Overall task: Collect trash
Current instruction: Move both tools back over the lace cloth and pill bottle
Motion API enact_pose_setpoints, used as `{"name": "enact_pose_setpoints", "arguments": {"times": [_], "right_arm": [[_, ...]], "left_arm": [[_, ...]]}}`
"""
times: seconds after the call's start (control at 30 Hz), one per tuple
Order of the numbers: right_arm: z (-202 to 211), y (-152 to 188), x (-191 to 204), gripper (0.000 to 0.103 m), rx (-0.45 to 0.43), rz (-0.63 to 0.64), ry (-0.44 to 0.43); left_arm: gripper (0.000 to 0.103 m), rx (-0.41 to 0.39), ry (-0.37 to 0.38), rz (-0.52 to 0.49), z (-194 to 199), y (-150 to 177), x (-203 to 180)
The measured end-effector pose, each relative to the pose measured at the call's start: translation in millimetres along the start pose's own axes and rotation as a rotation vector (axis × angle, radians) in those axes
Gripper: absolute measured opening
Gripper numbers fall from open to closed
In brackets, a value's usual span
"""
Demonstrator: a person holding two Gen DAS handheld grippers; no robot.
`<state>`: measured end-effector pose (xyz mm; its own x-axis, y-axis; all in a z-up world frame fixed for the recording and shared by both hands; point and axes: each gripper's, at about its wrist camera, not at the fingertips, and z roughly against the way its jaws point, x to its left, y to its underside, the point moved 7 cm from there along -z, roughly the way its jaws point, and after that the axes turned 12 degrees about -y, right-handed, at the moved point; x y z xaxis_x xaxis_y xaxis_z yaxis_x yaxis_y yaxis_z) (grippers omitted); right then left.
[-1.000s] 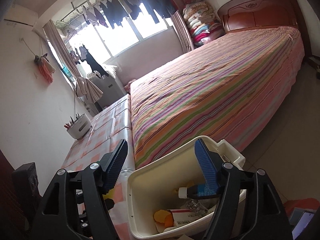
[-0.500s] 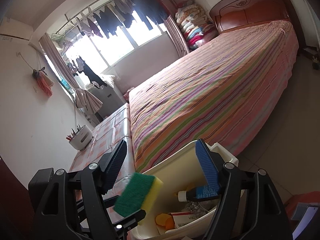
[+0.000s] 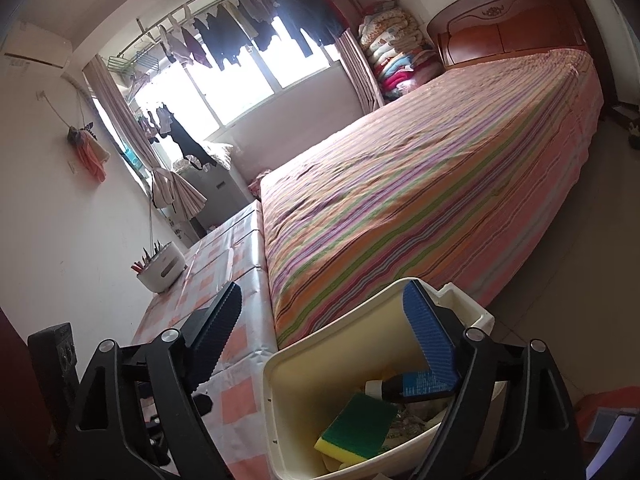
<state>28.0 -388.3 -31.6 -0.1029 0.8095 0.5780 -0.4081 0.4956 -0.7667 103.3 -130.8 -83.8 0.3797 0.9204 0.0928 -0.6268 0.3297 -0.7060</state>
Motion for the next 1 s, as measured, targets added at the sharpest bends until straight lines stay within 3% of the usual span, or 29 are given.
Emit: {"name": "enact_pose_setpoints", "arguments": {"times": [0.17, 0.3, 0.37, 0.47, 0.6, 0.73, 1.0], "right_arm": [[-20, 9, 17, 0.096, 0.032, 0.025, -0.003], [-43, 22, 35, 0.096, 0.079, 0.051, -0.008], [-54, 31, 46, 0.096, 0.111, 0.064, -0.026], [-71, 44, 66, 0.096, 0.148, 0.109, -0.027], [-84, 52, 98, 0.096, 0.164, 0.189, -0.037], [-95, 60, 124, 0.096, 0.178, 0.256, -0.048], [-113, 85, 151, 0.096, 0.224, 0.301, -0.085]], "left_arm": [[0.083, 0.007, -0.082, 0.128, 1, 5, 60], [0.095, -0.057, -0.129, 0.228, 9, 7, 101], [0.095, -0.093, -0.155, 0.234, 16, 9, 116], [0.095, -0.114, -0.126, 0.248, 23, 14, 132], [0.095, -0.072, -0.07, 0.322, 22, 22, 154], [0.095, -0.045, -0.062, 0.388, 27, 31, 177], [0.095, -0.067, -0.211, 0.445, 47, 47, 227]]}}
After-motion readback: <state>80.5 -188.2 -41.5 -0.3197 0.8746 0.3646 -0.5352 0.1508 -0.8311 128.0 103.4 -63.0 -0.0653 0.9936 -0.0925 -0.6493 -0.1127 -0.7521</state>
